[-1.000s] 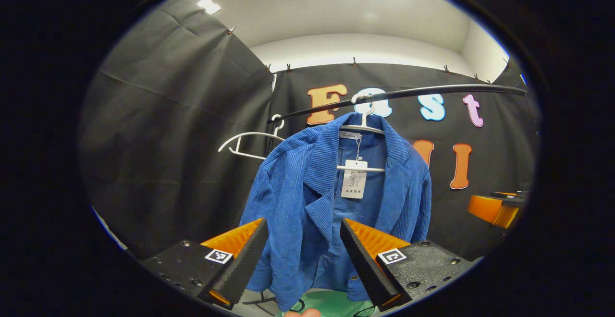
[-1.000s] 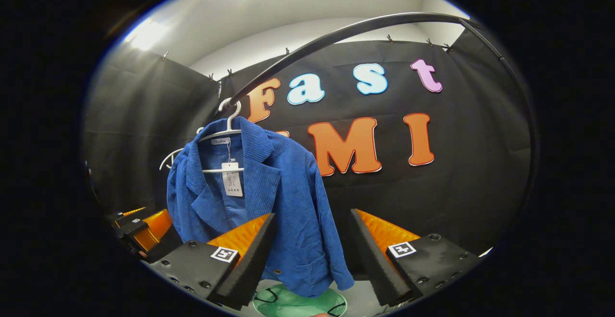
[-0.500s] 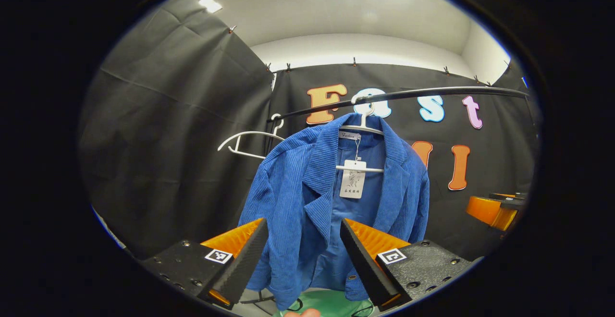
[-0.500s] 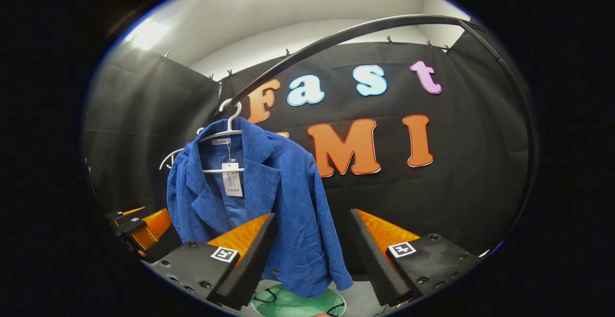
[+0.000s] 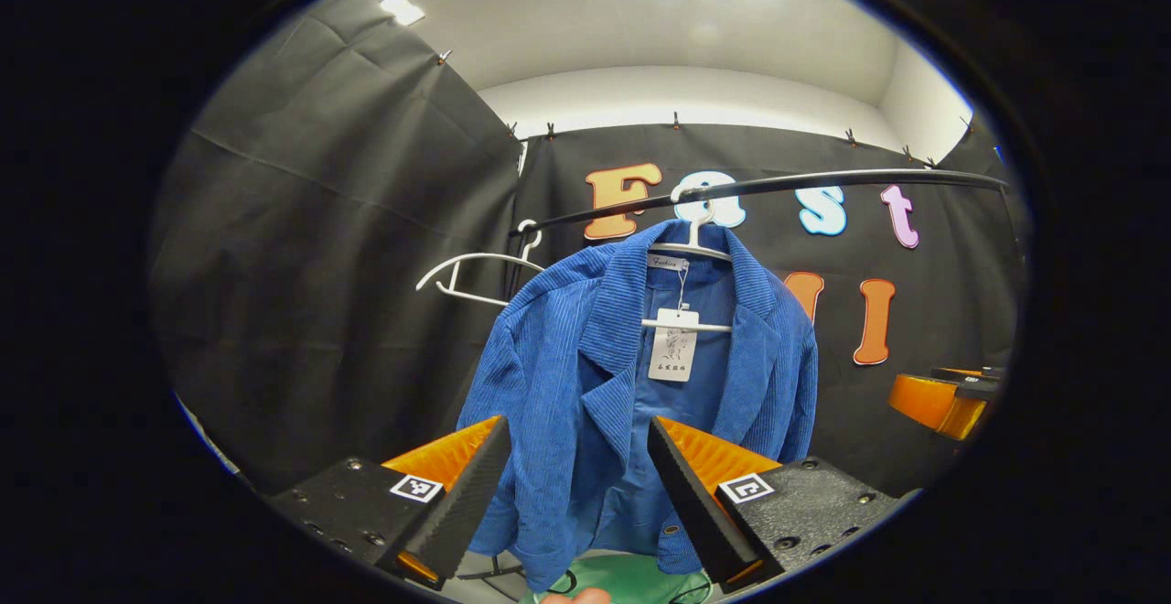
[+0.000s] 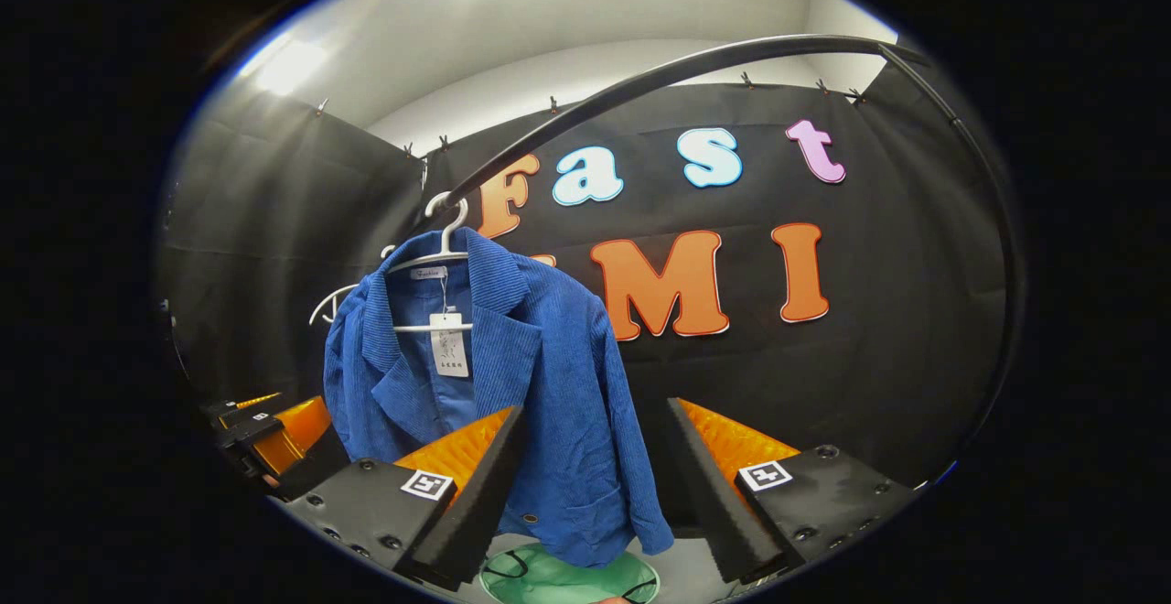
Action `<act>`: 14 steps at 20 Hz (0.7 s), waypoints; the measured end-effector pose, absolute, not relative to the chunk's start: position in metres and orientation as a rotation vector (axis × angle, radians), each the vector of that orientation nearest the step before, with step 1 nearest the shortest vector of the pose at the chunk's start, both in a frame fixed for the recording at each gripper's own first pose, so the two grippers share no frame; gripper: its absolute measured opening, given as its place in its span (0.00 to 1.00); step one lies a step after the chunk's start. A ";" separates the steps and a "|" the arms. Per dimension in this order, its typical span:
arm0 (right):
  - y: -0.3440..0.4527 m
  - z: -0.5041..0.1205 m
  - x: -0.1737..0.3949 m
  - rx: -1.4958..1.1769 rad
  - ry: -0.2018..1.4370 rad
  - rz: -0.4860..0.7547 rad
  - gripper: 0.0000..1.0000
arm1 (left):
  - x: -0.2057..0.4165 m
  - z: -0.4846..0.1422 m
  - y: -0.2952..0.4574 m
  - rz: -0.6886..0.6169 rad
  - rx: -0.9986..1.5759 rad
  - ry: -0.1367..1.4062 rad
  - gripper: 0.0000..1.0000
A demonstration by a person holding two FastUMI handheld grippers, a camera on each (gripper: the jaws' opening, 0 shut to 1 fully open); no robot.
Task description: Grasp the clothes on the hanger with both hands and then place them into the laundry hamper below.
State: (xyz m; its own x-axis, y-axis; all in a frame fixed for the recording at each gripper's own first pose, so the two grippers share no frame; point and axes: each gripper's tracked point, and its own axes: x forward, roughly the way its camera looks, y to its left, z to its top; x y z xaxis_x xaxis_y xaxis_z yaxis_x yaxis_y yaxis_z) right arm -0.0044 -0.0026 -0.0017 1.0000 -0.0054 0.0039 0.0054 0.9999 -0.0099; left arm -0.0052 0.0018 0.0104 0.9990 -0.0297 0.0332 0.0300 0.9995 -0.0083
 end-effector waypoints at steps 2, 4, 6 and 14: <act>-0.002 -0.004 -0.004 -0.010 0.002 -0.004 0.89 | -0.006 0.012 0.003 -0.027 -0.010 -0.036 0.92; -0.001 -0.004 -0.004 -0.006 0.002 -0.001 0.89 | -0.007 0.013 0.006 -0.024 -0.007 -0.038 0.92; 0.000 -0.003 -0.004 -0.008 -0.002 0.002 0.89 | -0.007 0.014 0.008 -0.019 -0.004 -0.042 0.91; 0.002 0.012 0.014 -0.003 -0.044 0.032 0.89 | 0.001 0.025 0.011 0.016 -0.029 -0.059 0.95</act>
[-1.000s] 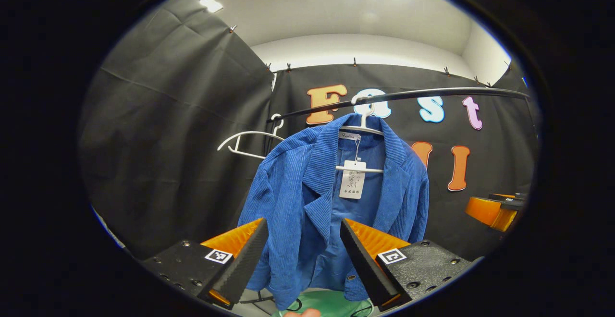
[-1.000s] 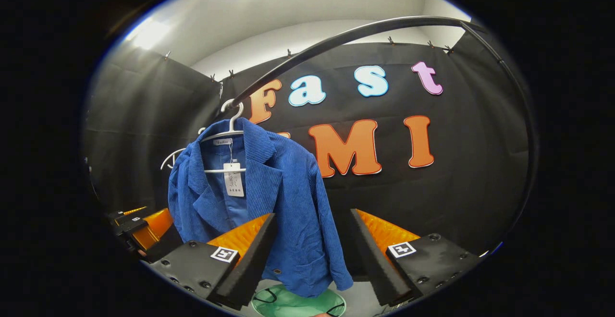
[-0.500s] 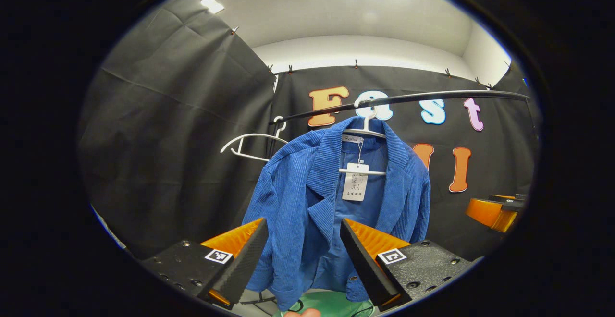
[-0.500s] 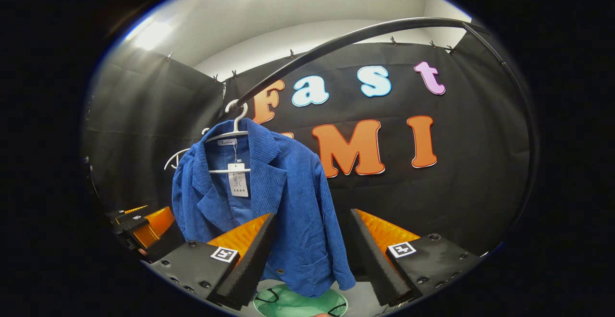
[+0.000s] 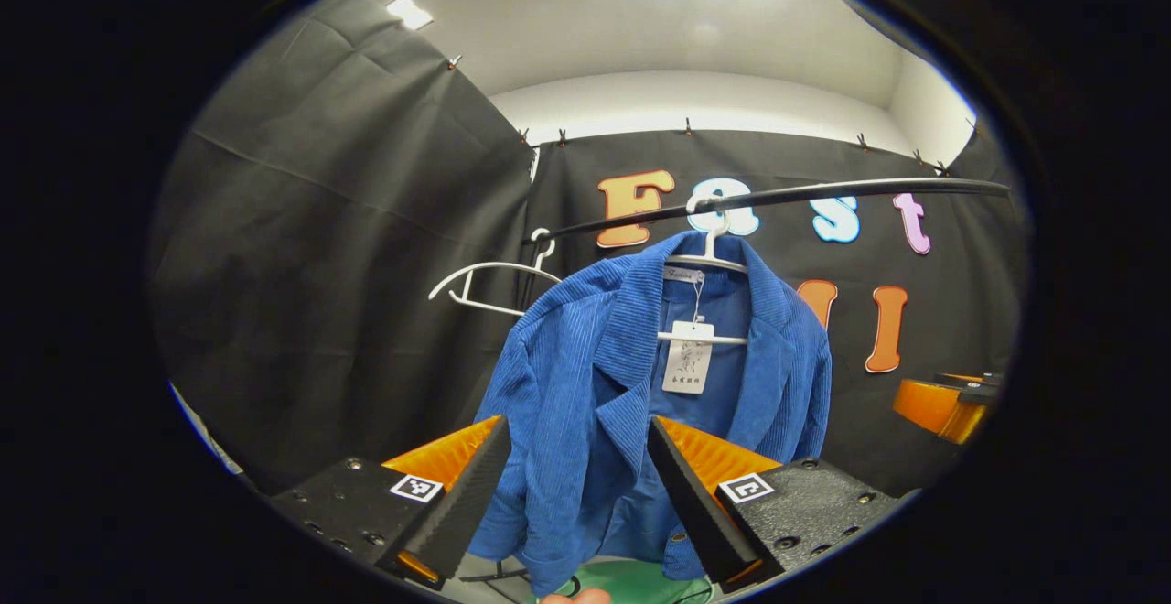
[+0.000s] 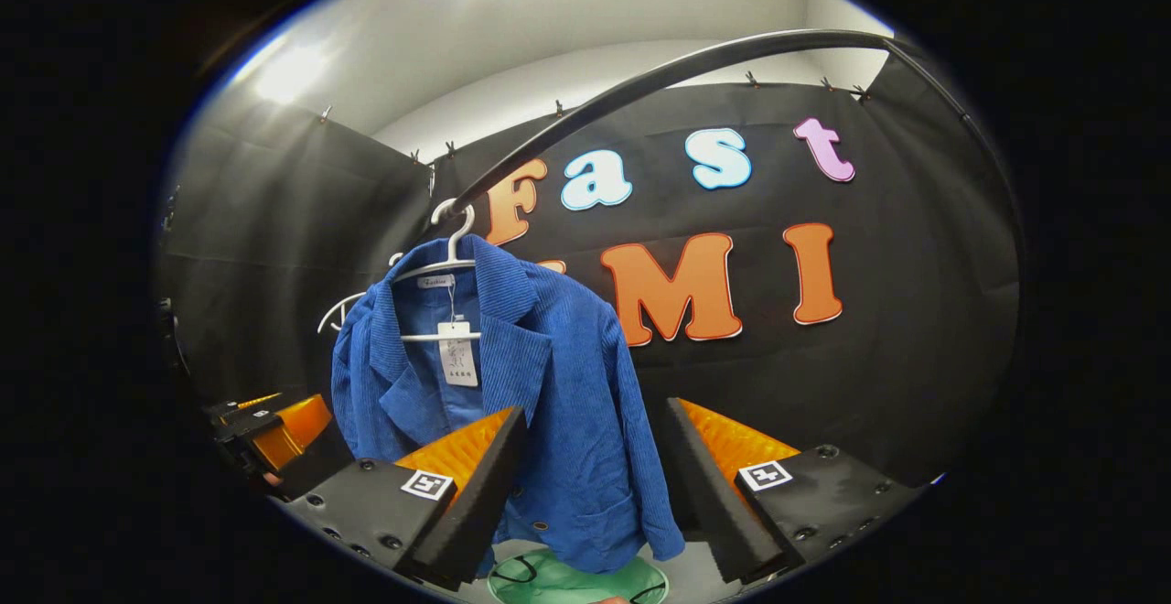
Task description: Grasp the clothes on the hanger with both hands and then place them into the laundry hamper below.
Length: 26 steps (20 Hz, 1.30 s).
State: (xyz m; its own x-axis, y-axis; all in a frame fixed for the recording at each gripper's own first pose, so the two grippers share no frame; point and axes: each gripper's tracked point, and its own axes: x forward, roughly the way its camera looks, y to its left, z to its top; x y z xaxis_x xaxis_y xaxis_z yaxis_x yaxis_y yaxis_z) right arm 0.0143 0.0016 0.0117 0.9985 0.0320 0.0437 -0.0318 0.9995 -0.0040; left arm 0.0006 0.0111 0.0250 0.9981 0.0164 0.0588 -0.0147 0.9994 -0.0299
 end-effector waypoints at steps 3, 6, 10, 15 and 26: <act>0.014 0.025 0.036 -0.017 -0.086 0.062 0.98 | 0.004 0.038 0.012 0.024 -0.049 -0.081 0.92; 0.037 0.041 0.067 0.011 -0.117 0.102 0.98 | 0.004 0.044 0.016 0.023 -0.053 -0.094 0.92; 0.074 0.032 0.111 0.016 -0.109 0.140 0.98 | 0.000 0.032 0.028 0.029 -0.012 -0.060 0.94; 0.109 -0.011 0.148 0.002 -0.043 0.105 0.98 | -0.006 0.022 0.041 0.045 -0.023 -0.029 0.92; 0.057 -0.112 0.208 -0.016 0.117 -0.094 0.95 | -0.019 0.014 0.062 0.049 0.009 -0.022 0.92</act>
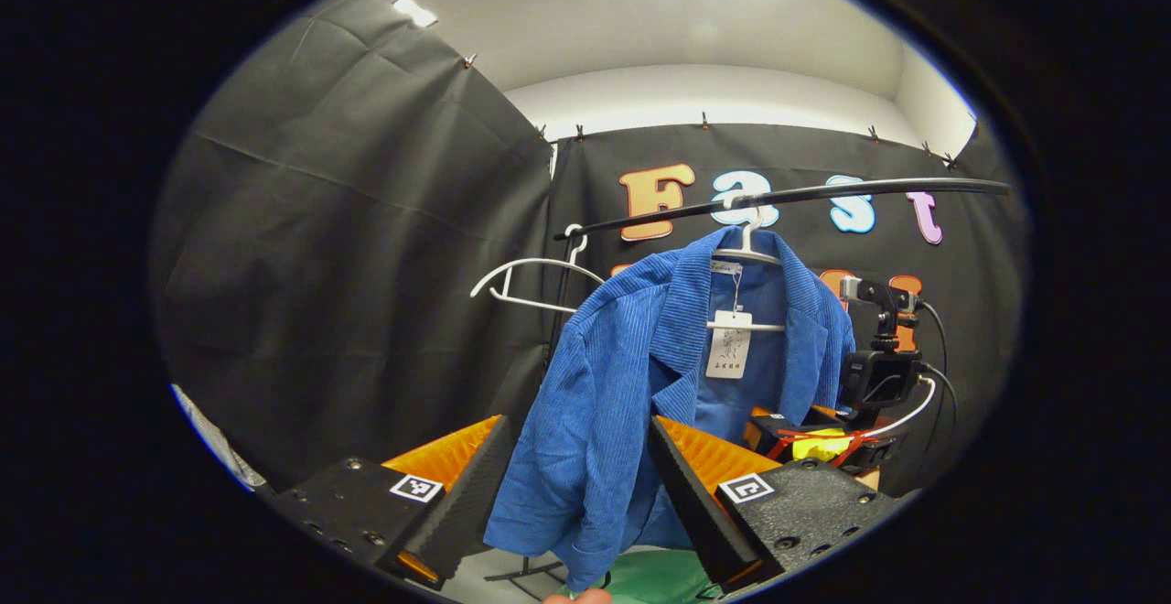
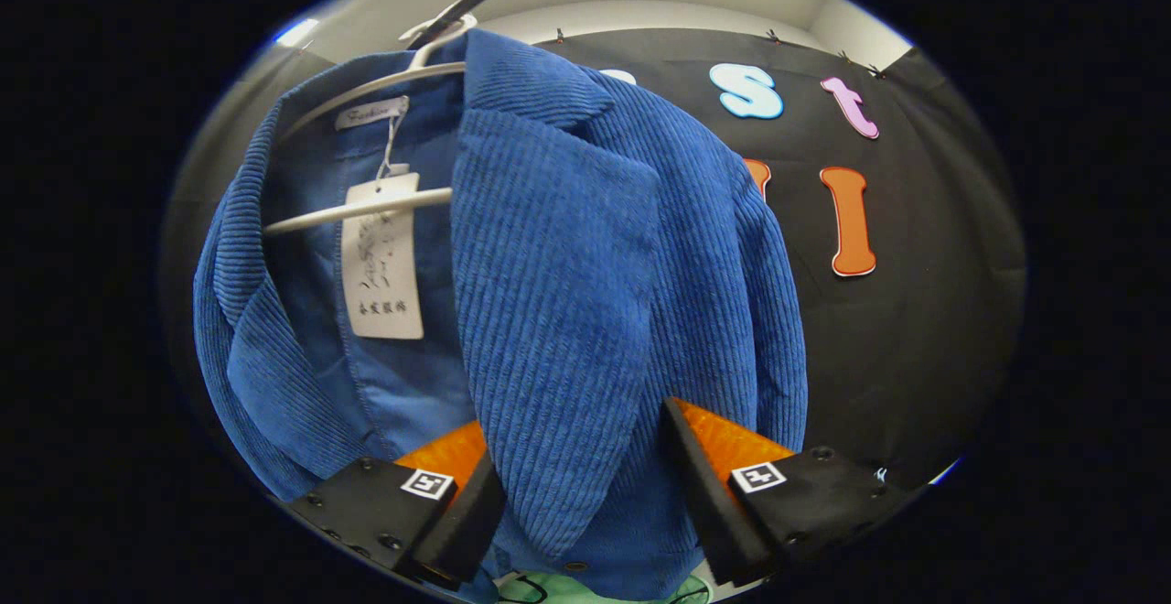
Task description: Grasp the clothes on the hanger with both hands and then place them into the laundry hamper below.
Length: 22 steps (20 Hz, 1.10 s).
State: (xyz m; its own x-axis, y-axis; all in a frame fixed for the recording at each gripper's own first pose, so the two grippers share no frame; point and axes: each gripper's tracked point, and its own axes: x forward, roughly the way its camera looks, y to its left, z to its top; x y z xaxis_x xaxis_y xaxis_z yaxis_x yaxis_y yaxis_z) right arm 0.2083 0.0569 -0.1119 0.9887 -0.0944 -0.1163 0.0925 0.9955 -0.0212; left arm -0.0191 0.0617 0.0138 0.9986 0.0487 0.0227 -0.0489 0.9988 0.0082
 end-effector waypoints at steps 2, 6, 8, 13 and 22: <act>0.046 -0.104 0.202 -0.004 0.109 -0.092 0.63 | -0.016 0.007 0.058 0.037 -0.003 -0.012 0.92; 0.034 -0.081 0.180 0.007 0.074 -0.046 0.14 | -0.003 -0.006 0.039 -0.011 -0.043 0.011 0.95; 0.034 -0.065 0.164 0.012 0.048 0.007 0.15 | 0.003 -0.013 0.025 -0.048 -0.057 0.021 0.92; 0.021 -0.015 0.123 -0.022 -0.029 0.036 0.10 | 0.033 -0.030 -0.016 -0.131 -0.092 0.032 0.92; 0.018 0.036 0.073 -0.033 -0.095 0.125 0.10 | 0.126 -0.045 -0.054 -0.054 -0.094 -0.040 0.95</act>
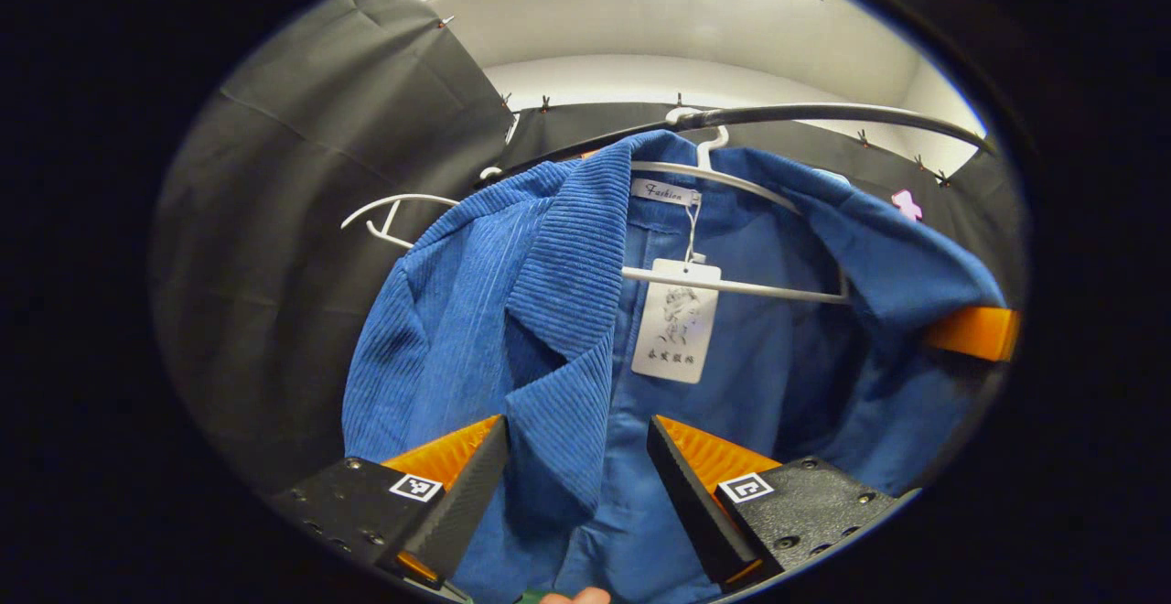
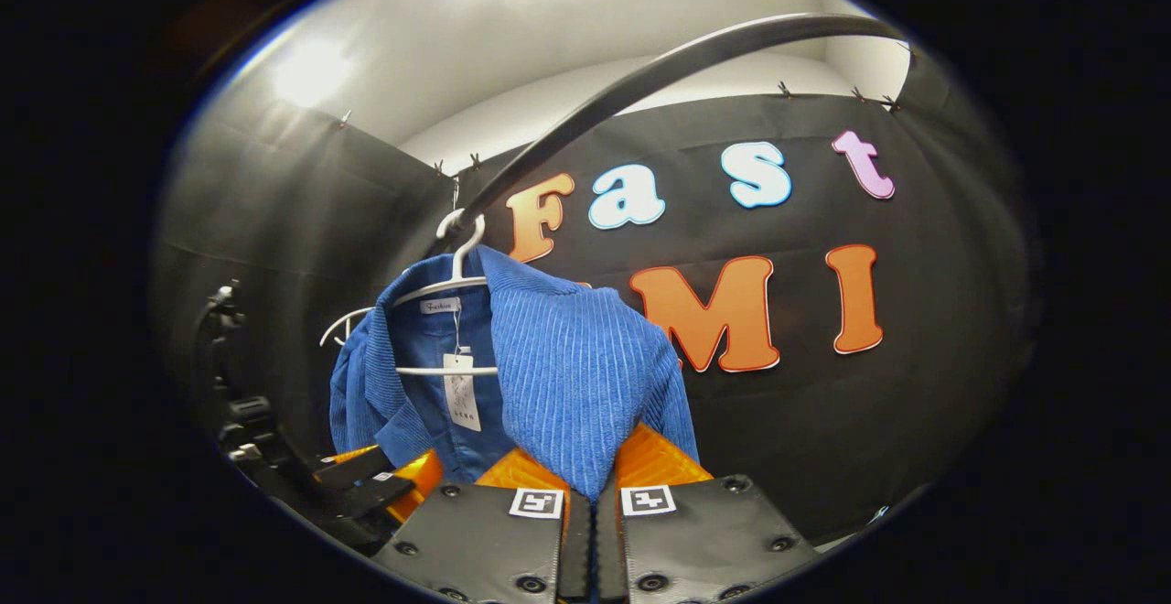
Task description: Grasp the clothes on the hanger with both hands and then place them into the laundry hamper below.
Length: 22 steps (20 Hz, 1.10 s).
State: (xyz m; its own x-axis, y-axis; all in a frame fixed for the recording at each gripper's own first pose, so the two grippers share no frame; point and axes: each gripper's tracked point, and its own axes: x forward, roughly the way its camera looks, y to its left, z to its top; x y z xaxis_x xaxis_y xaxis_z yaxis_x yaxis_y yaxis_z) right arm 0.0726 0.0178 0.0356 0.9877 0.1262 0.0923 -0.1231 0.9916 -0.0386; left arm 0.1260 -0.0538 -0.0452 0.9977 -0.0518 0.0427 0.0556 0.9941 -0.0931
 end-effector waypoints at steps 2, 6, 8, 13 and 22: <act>0.018 0.041 0.067 -0.038 -0.102 0.136 0.10 | 0.141 -0.045 -0.054 -0.026 -0.113 -0.045 0.91; 0.018 0.049 0.063 -0.032 -0.125 0.148 0.10 | 0.157 -0.041 -0.048 0.002 -0.117 -0.083 0.90; 0.018 0.047 0.062 -0.033 -0.119 0.157 0.10 | 0.157 -0.038 -0.030 0.023 -0.085 -0.115 0.85; 0.013 0.052 0.065 -0.049 -0.140 0.161 0.10 | 0.148 -0.027 0.028 0.092 0.043 -0.146 0.07; -0.006 0.072 0.073 -0.065 -0.222 0.091 0.10 | 0.111 0.075 0.087 0.179 0.205 -0.237 0.02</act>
